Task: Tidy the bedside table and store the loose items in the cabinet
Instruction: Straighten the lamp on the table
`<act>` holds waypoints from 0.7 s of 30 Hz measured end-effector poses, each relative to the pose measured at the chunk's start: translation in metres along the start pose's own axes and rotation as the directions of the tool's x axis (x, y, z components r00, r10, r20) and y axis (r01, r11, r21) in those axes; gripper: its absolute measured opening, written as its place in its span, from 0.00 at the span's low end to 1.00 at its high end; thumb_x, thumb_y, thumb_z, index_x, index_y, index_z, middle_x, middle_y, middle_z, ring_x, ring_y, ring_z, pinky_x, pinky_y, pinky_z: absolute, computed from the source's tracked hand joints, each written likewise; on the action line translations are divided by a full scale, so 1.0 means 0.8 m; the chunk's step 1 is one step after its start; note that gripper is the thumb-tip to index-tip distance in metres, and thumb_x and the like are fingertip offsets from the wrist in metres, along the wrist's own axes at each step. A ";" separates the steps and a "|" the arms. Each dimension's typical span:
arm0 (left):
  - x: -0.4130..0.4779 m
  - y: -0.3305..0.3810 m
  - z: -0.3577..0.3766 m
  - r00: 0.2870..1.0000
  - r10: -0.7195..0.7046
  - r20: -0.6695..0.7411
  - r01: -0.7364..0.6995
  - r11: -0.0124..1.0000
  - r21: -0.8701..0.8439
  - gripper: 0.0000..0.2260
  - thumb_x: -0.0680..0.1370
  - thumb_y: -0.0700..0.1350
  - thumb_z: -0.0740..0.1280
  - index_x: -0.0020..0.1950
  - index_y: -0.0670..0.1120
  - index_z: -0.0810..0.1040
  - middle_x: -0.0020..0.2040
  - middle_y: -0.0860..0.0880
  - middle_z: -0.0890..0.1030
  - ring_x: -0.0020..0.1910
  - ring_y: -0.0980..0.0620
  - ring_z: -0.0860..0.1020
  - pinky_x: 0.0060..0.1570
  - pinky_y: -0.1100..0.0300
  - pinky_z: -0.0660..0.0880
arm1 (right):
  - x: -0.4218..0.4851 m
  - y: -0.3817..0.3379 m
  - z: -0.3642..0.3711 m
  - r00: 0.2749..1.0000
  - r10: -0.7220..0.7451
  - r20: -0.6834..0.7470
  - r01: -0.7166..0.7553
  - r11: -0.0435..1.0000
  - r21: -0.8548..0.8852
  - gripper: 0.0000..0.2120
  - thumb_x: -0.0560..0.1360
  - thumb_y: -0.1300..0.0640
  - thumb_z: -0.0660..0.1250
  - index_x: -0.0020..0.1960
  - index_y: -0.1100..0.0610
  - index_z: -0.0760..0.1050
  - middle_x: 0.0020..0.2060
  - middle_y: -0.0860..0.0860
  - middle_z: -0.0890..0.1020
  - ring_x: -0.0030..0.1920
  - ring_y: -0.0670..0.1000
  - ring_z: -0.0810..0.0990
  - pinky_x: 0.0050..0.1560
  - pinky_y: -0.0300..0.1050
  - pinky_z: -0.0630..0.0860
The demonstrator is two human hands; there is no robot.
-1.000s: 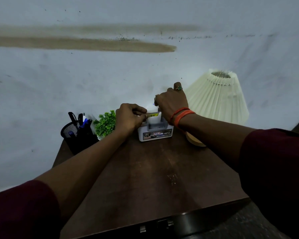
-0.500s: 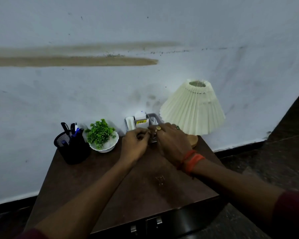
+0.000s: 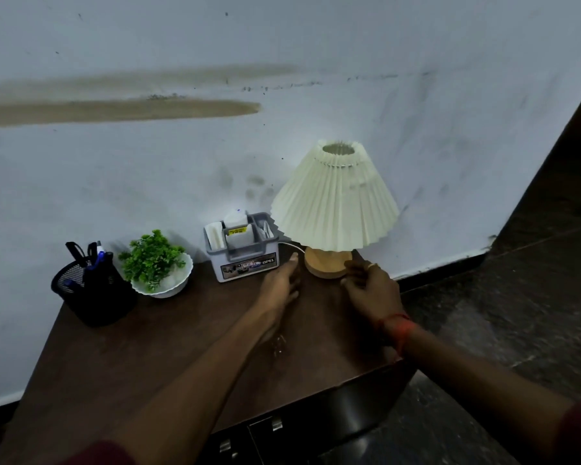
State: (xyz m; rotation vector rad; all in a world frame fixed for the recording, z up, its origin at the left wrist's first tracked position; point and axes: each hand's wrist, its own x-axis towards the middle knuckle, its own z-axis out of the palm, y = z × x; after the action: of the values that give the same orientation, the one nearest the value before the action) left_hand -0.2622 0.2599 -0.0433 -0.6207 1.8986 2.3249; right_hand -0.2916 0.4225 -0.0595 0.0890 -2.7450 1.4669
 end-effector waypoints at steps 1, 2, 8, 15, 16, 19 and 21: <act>0.003 0.001 0.004 1.000 -0.016 0.012 0.017 0.999 -0.031 0.22 0.82 0.53 0.58 0.72 0.44 0.68 0.71 0.45 0.72 0.71 0.47 0.69 0.63 0.56 0.67 | 0.008 0.000 0.000 0.995 0.093 0.021 -0.094 0.994 0.055 0.18 0.73 0.55 0.68 0.63 0.53 0.75 0.53 0.48 0.81 0.55 0.48 0.79 0.62 0.43 0.73; 0.007 0.002 0.009 0.999 -0.029 0.029 0.031 0.998 -0.061 0.22 0.82 0.53 0.57 0.74 0.44 0.67 0.73 0.45 0.70 0.73 0.47 0.67 0.66 0.55 0.65 | 0.018 0.001 0.002 0.982 0.180 0.059 -0.186 0.973 0.138 0.19 0.73 0.54 0.68 0.64 0.54 0.75 0.52 0.48 0.81 0.54 0.48 0.79 0.63 0.45 0.73; 0.020 0.003 0.035 0.996 -0.061 0.058 0.069 0.985 -0.160 0.22 0.82 0.54 0.54 0.73 0.45 0.67 0.74 0.46 0.69 0.73 0.48 0.66 0.70 0.55 0.62 | 0.056 0.006 0.017 0.871 0.430 0.237 -0.476 0.622 0.622 0.14 0.78 0.57 0.62 0.62 0.60 0.73 0.49 0.55 0.79 0.53 0.53 0.80 0.56 0.50 0.79; 0.029 -0.002 0.047 0.998 -0.048 0.043 0.057 0.969 -0.240 0.21 0.82 0.54 0.56 0.73 0.47 0.68 0.73 0.47 0.69 0.73 0.48 0.67 0.73 0.53 0.63 | 0.073 0.022 0.028 0.884 0.428 0.190 -0.447 0.649 0.616 0.04 0.77 0.57 0.63 0.47 0.55 0.77 0.47 0.53 0.81 0.54 0.53 0.80 0.56 0.50 0.80; 0.030 -0.002 0.048 0.998 -0.047 0.040 0.055 0.970 -0.238 0.21 0.82 0.54 0.56 0.73 0.47 0.68 0.73 0.47 0.70 0.73 0.48 0.67 0.73 0.53 0.63 | 0.075 0.024 0.029 0.886 0.428 0.177 -0.442 0.664 0.603 0.05 0.75 0.57 0.63 0.43 0.53 0.77 0.46 0.53 0.82 0.54 0.54 0.81 0.56 0.51 0.80; 0.035 -0.003 0.047 0.998 -0.042 0.037 0.049 0.971 -0.236 0.21 0.82 0.53 0.57 0.72 0.47 0.69 0.73 0.47 0.70 0.72 0.48 0.68 0.72 0.54 0.63 | 0.078 0.029 0.031 0.897 0.419 0.137 -0.419 0.711 0.565 0.07 0.72 0.53 0.64 0.37 0.51 0.78 0.45 0.53 0.84 0.51 0.56 0.83 0.57 0.56 0.80; 0.037 -0.004 0.047 0.999 -0.036 0.035 0.043 0.971 -0.235 0.20 0.82 0.53 0.57 0.72 0.47 0.70 0.73 0.47 0.70 0.72 0.48 0.68 0.73 0.53 0.63 | 0.076 0.030 0.032 0.903 0.409 0.127 -0.406 0.722 0.561 0.08 0.71 0.50 0.65 0.37 0.51 0.78 0.43 0.53 0.84 0.49 0.56 0.83 0.57 0.57 0.79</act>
State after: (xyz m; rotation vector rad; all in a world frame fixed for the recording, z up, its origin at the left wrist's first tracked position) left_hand -0.2979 0.2906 -0.0506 -0.6317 1.5936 2.5403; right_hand -0.3542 0.4120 -0.0903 -0.5503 -2.2860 2.3657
